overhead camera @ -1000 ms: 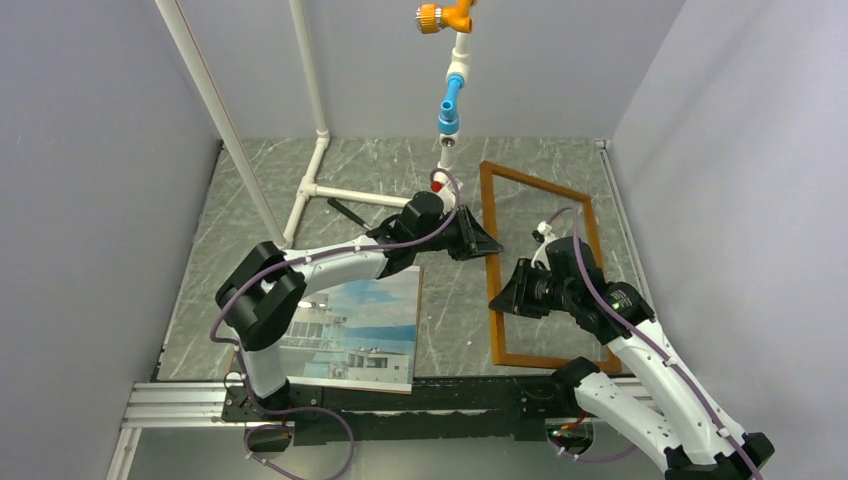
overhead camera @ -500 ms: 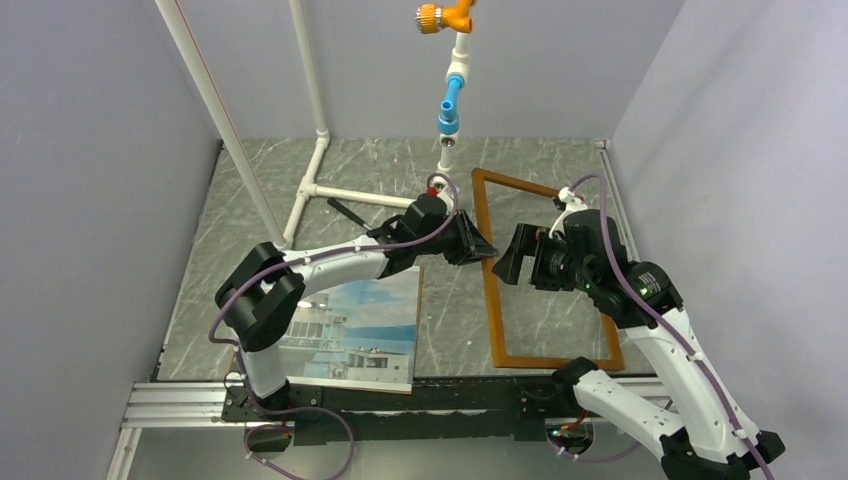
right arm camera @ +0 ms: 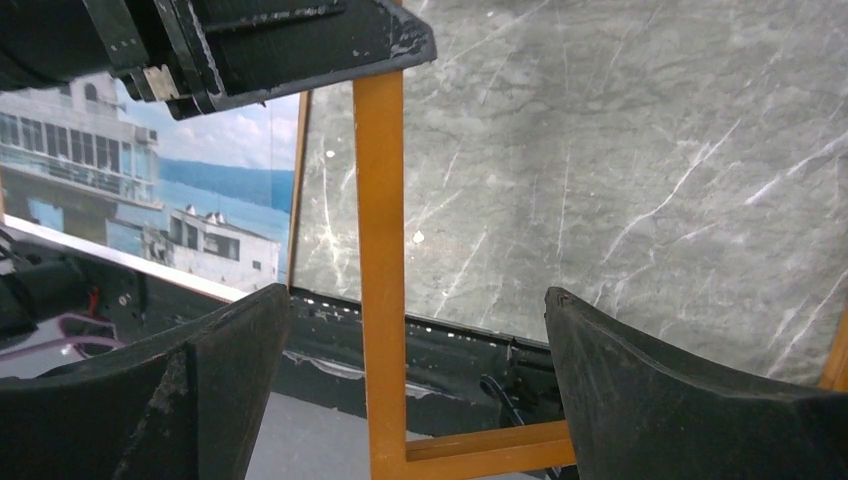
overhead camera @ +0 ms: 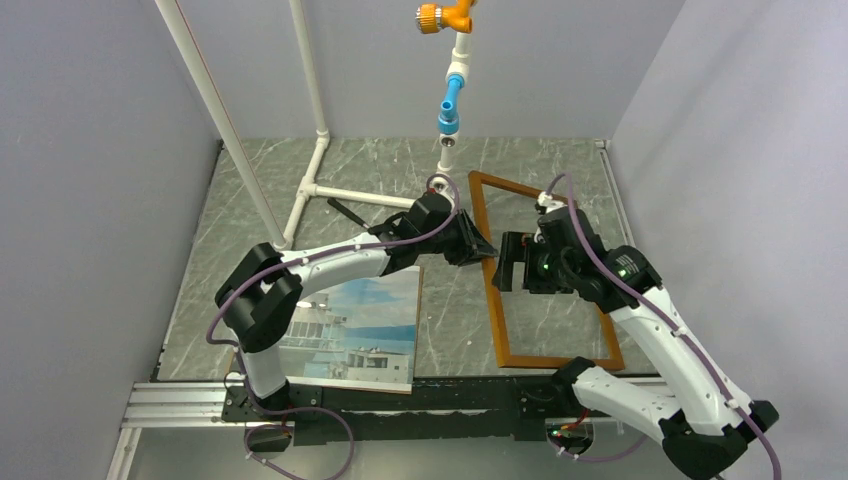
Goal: Put the photo into the frame
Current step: Turn over the photo frame at the center of the board.
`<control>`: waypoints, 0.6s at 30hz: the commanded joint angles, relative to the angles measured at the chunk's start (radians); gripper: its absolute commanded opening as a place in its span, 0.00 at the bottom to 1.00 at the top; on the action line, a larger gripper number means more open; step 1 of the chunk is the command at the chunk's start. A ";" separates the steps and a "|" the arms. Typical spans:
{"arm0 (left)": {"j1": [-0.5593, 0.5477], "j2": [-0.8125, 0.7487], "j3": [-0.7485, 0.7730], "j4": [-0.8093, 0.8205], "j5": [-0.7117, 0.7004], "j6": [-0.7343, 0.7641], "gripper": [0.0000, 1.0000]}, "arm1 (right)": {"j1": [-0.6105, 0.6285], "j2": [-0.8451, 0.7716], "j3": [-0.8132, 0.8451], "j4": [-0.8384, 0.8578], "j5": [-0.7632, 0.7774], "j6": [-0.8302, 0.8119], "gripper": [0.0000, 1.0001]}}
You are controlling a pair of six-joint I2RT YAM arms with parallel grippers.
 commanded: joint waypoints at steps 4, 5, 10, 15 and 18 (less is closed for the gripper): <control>-0.007 0.017 0.070 -0.068 -0.059 0.051 0.00 | 0.175 0.101 0.016 -0.011 0.143 0.068 0.96; -0.006 0.019 0.070 -0.068 -0.056 0.047 0.00 | 0.207 0.121 0.025 -0.016 0.170 0.080 0.95; -0.001 0.010 0.054 -0.066 -0.055 0.029 0.00 | 0.320 0.213 0.071 -0.064 0.347 0.160 0.85; 0.005 -0.003 0.028 -0.031 -0.040 0.008 0.00 | 0.424 0.307 0.086 -0.081 0.460 0.233 0.75; 0.005 -0.003 0.025 -0.025 -0.029 0.005 0.00 | 0.491 0.372 0.102 -0.120 0.541 0.292 0.72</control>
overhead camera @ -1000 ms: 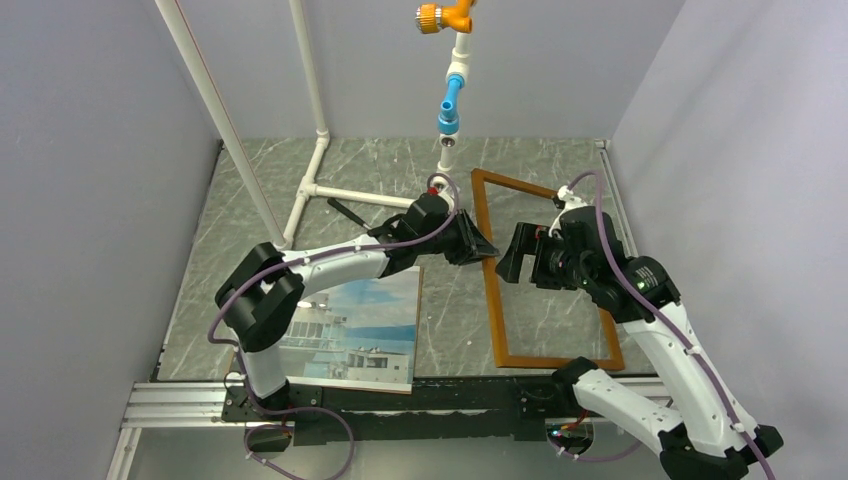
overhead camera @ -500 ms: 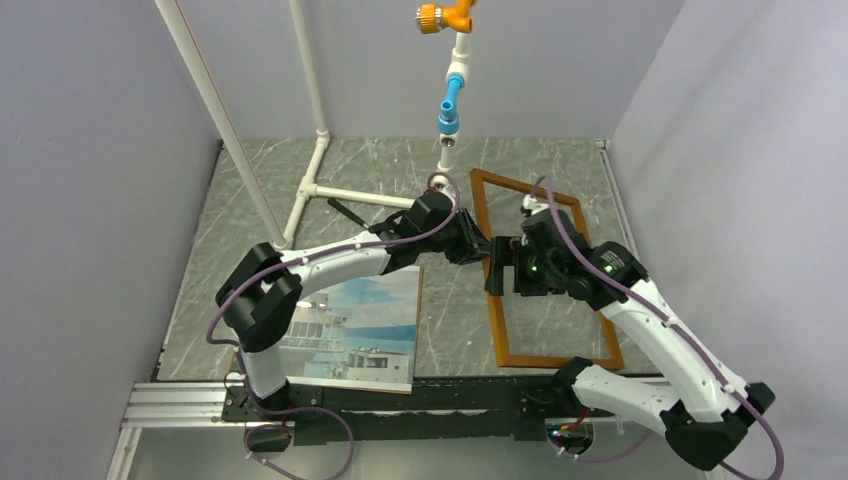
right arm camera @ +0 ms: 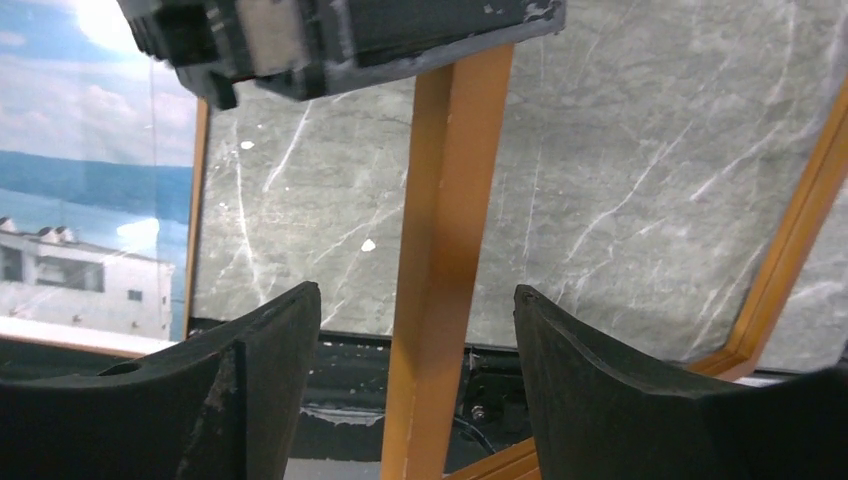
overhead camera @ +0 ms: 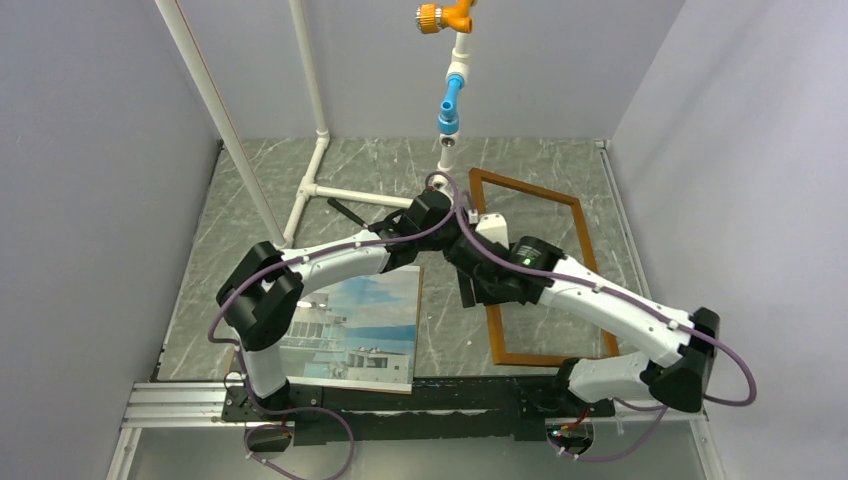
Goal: Put the photo into the frame
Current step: Turn over the photo frame at the center of the board.
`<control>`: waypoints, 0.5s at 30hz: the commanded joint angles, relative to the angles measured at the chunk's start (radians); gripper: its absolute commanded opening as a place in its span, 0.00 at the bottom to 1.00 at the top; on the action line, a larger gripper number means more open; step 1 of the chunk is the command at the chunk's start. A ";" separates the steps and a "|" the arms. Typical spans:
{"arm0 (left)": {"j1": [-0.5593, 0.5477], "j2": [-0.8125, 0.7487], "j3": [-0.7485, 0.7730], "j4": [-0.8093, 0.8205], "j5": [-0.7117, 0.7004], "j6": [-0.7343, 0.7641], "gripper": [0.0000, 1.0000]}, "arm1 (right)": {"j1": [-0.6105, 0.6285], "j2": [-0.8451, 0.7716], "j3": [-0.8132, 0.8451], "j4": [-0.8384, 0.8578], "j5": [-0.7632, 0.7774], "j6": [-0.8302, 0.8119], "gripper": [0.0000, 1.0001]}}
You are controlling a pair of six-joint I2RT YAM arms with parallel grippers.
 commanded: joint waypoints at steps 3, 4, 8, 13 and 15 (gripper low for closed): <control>-0.002 -0.013 -0.011 0.026 -0.017 -0.009 0.00 | 0.120 0.116 0.070 -0.112 0.227 0.154 0.67; -0.002 -0.013 -0.017 0.035 -0.012 -0.015 0.00 | 0.135 0.135 0.075 -0.125 0.251 0.175 0.65; 0.001 -0.020 -0.042 0.074 0.005 -0.032 0.00 | 0.173 0.203 0.088 -0.209 0.343 0.261 0.58; 0.004 -0.038 -0.077 0.118 0.023 -0.057 0.00 | 0.183 0.277 0.086 -0.321 0.436 0.358 0.57; 0.007 -0.043 -0.090 0.135 0.028 -0.065 0.00 | 0.184 0.290 0.074 -0.323 0.450 0.361 0.53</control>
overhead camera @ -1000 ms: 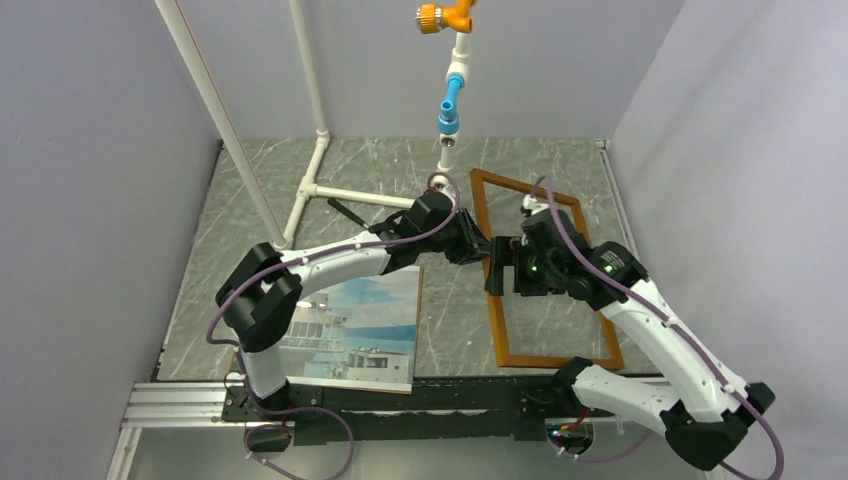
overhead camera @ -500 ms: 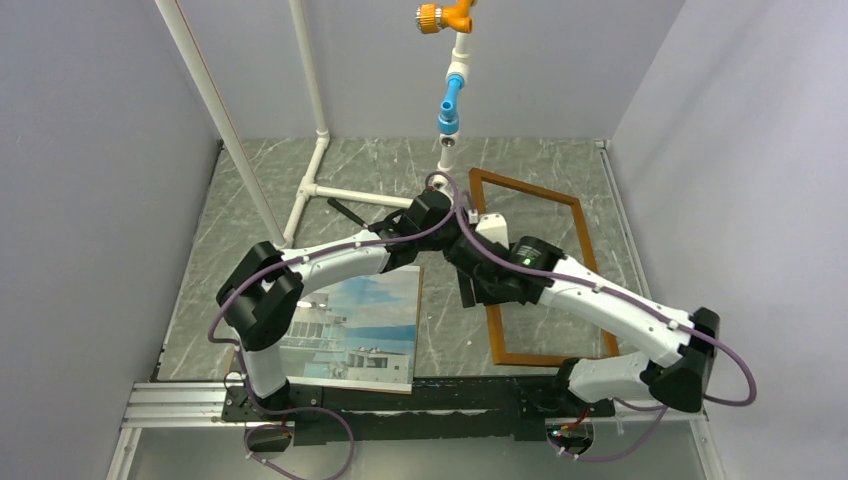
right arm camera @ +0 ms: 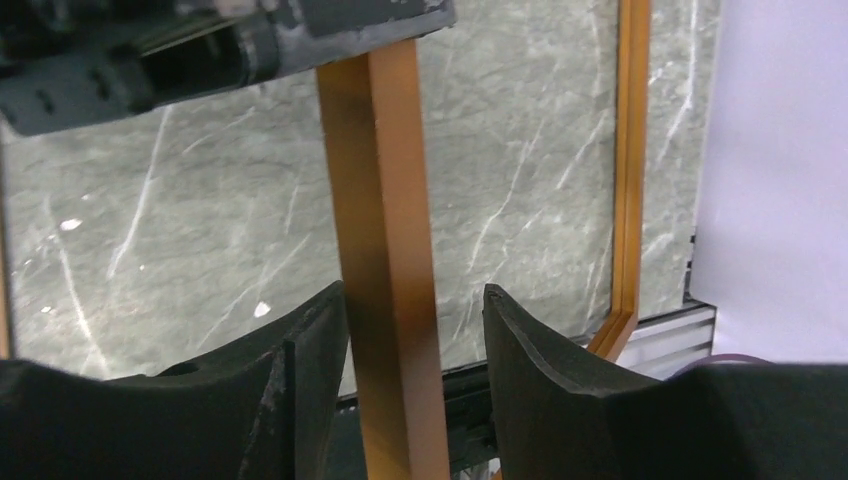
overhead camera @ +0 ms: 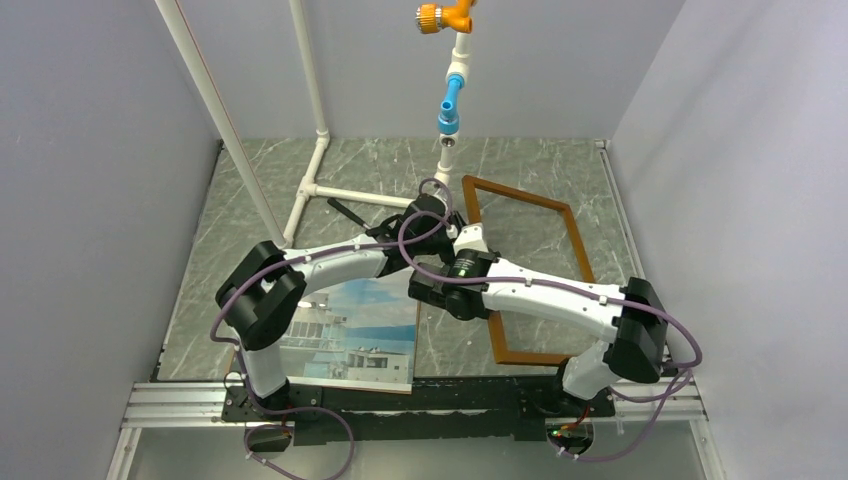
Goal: Put the photo into the frame
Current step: Turn over the photo frame at the center of the board.
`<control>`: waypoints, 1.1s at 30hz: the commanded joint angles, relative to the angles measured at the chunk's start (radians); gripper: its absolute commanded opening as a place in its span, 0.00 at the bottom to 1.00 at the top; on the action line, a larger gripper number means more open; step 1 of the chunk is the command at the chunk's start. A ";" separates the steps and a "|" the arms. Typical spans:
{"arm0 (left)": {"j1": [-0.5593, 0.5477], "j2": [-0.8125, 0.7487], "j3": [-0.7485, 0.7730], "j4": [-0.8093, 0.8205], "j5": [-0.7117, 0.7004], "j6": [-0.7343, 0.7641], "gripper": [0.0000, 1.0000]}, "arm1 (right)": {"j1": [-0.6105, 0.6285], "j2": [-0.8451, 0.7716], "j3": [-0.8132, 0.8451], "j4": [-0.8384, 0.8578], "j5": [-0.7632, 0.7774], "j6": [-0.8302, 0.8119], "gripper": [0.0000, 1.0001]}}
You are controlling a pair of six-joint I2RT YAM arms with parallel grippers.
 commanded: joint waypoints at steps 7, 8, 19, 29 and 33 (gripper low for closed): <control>0.000 -0.054 -0.063 0.111 0.034 -0.020 0.00 | 0.008 0.021 -0.002 -0.104 0.129 0.091 0.28; 0.000 -0.055 -0.066 0.116 0.036 -0.022 0.00 | 0.008 0.021 -0.003 -0.104 0.131 0.093 0.23; 0.001 -0.061 -0.095 0.191 0.054 -0.025 0.17 | 0.007 -0.015 0.013 -0.105 0.152 0.076 0.00; 0.004 -0.067 -0.161 0.385 0.083 -0.069 0.58 | 0.006 -0.062 0.083 -0.101 0.133 0.029 0.00; 0.005 -0.078 -0.163 0.438 0.092 -0.067 0.68 | 0.007 -0.098 0.123 -0.098 0.122 0.004 0.00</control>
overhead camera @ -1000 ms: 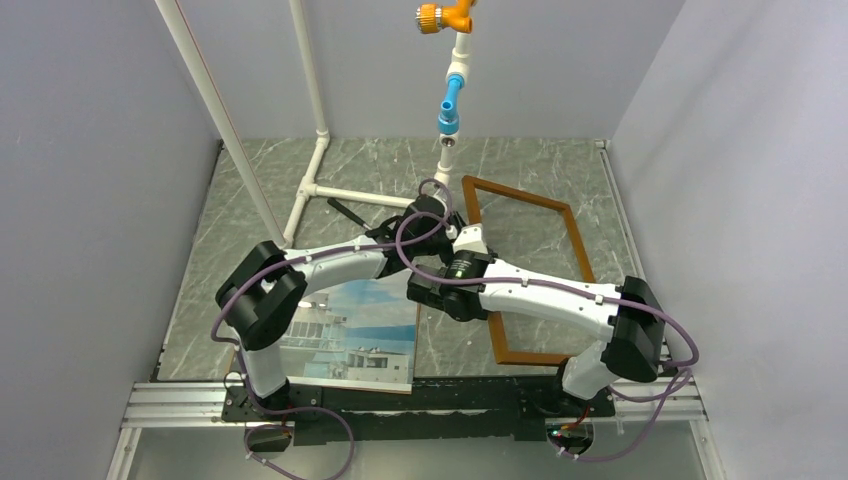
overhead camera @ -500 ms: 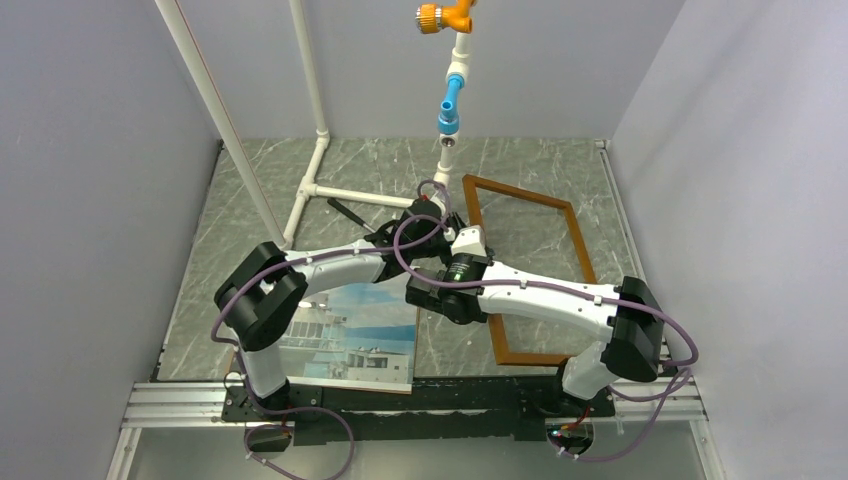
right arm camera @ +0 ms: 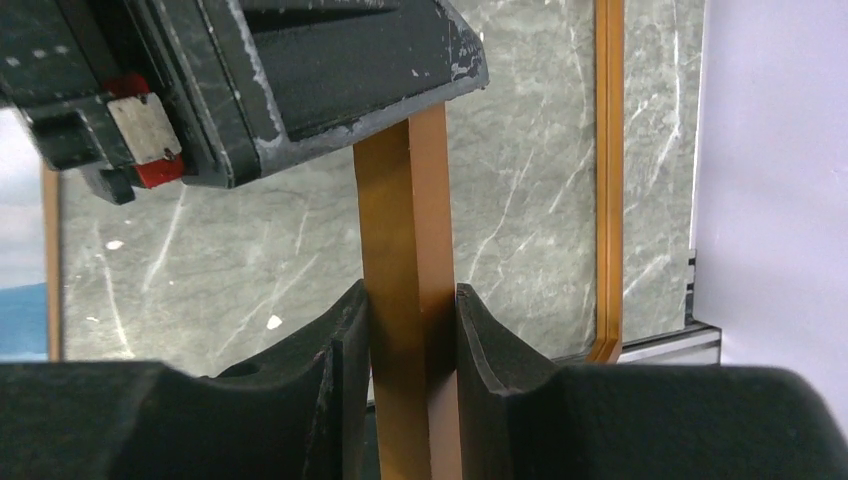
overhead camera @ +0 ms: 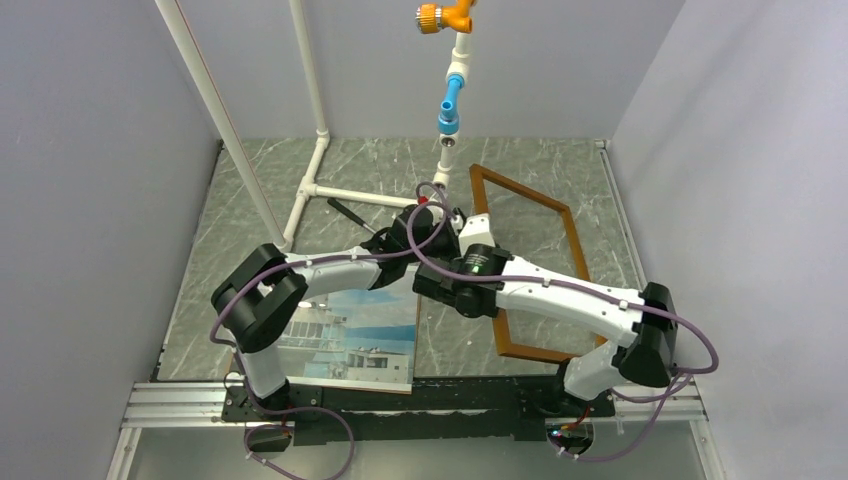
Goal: Put the photo into the frame
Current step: Turn over the photo frame at the center of the board.
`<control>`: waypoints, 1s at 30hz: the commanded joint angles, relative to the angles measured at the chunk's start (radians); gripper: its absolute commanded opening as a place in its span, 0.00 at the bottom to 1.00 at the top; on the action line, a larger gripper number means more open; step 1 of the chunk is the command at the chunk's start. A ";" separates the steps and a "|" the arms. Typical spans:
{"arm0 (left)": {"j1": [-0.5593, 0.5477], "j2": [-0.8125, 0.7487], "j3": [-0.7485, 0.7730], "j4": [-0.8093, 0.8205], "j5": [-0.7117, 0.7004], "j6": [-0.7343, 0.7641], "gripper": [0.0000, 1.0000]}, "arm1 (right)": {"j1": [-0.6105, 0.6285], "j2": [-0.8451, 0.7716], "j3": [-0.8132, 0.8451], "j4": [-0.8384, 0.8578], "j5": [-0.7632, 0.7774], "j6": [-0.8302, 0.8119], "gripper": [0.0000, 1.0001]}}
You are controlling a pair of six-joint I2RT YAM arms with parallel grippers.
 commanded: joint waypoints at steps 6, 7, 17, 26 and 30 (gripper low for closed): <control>0.003 -0.100 -0.017 0.193 0.042 0.022 0.79 | -0.026 -0.137 0.123 -0.025 0.021 -0.065 0.00; 0.003 -0.111 -0.018 0.203 0.048 0.031 0.86 | -0.033 -0.159 0.124 -0.008 0.009 -0.079 0.00; 0.012 -0.219 0.078 -0.050 0.054 0.221 0.99 | -0.282 -0.403 0.051 0.276 -0.301 -0.329 0.00; 0.011 -0.365 0.105 -0.374 -0.177 0.392 0.99 | -0.340 -0.424 0.142 0.315 -0.435 -0.377 0.00; 0.012 -0.454 0.084 -0.476 -0.298 0.431 0.99 | -0.363 -0.432 0.168 0.359 -0.480 -0.396 0.00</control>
